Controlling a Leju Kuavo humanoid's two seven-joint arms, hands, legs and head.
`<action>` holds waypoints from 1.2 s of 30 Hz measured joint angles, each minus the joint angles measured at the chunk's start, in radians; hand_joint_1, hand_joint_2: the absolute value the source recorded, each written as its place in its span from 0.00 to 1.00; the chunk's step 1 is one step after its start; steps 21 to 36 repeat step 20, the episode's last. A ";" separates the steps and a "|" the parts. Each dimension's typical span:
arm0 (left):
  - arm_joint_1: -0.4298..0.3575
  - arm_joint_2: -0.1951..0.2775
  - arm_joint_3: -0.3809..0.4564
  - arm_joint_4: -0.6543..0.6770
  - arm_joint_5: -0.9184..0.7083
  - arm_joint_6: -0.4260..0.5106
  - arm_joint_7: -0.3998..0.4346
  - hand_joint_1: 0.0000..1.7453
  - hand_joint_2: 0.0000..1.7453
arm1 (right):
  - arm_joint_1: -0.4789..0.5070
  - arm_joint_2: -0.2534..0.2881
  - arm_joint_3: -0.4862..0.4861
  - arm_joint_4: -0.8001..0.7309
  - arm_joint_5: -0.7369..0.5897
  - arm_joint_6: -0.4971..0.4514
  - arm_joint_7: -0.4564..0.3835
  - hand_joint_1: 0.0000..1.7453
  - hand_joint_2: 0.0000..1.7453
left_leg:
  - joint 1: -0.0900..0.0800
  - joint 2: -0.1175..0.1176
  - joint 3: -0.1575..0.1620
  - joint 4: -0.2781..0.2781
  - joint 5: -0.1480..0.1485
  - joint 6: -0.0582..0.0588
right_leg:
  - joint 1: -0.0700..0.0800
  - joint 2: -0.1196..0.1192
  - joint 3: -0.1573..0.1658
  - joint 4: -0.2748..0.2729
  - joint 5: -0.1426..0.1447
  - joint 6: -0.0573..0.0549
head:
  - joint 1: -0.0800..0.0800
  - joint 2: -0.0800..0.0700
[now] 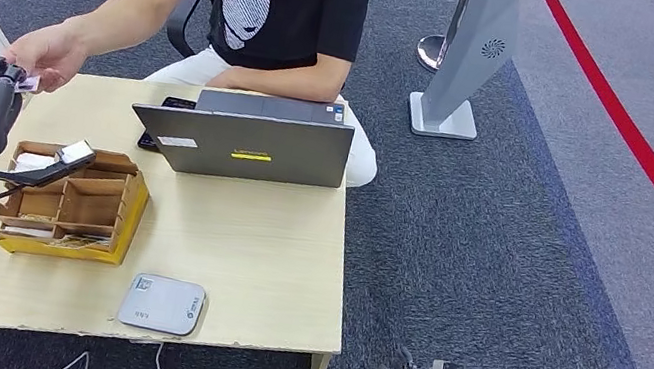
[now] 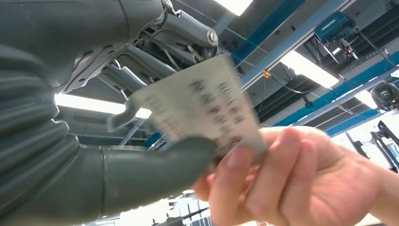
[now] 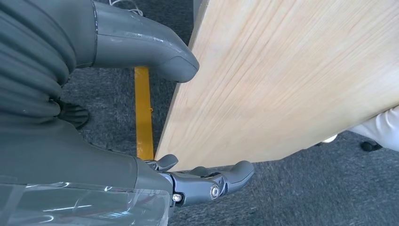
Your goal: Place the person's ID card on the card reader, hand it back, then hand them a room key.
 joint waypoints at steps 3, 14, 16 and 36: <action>0.002 0.003 0.000 0.000 0.000 0.007 -0.003 0.00 1.00 | 0.001 0.000 0.000 0.000 -0.004 -0.001 -0.004 0.00 1.00 | 0.000 0.000 0.000 0.000 0.000 0.000 | 0.000 0.000 0.000 0.000 0.000 0.000 | 0.000 0.000; 0.168 -0.079 0.127 -0.179 0.051 0.032 -0.167 0.00 1.00 | 0.018 0.000 -0.003 0.000 -0.036 -0.001 -0.028 0.00 1.00 | -0.001 0.000 0.000 0.000 0.000 0.000 | 0.000 0.000 0.000 0.000 0.000 0.000 | 0.000 0.000; 0.218 -0.108 0.156 -0.235 0.085 0.030 -0.219 0.00 1.00 | 0.023 0.000 -0.008 0.000 -0.049 -0.003 -0.035 0.00 1.00 | -0.001 0.000 0.000 0.000 -0.001 0.001 | -0.001 0.000 0.000 -0.001 0.000 0.001 | 0.000 0.000; 0.346 -0.172 0.177 -0.336 0.150 0.026 -0.313 0.00 1.00 | 0.035 0.000 -0.028 0.000 -0.076 -0.005 -0.055 0.00 1.00 | -0.002 0.000 0.000 0.000 -0.002 0.001 | -0.001 0.000 0.000 -0.001 -0.001 0.001 | 0.000 0.000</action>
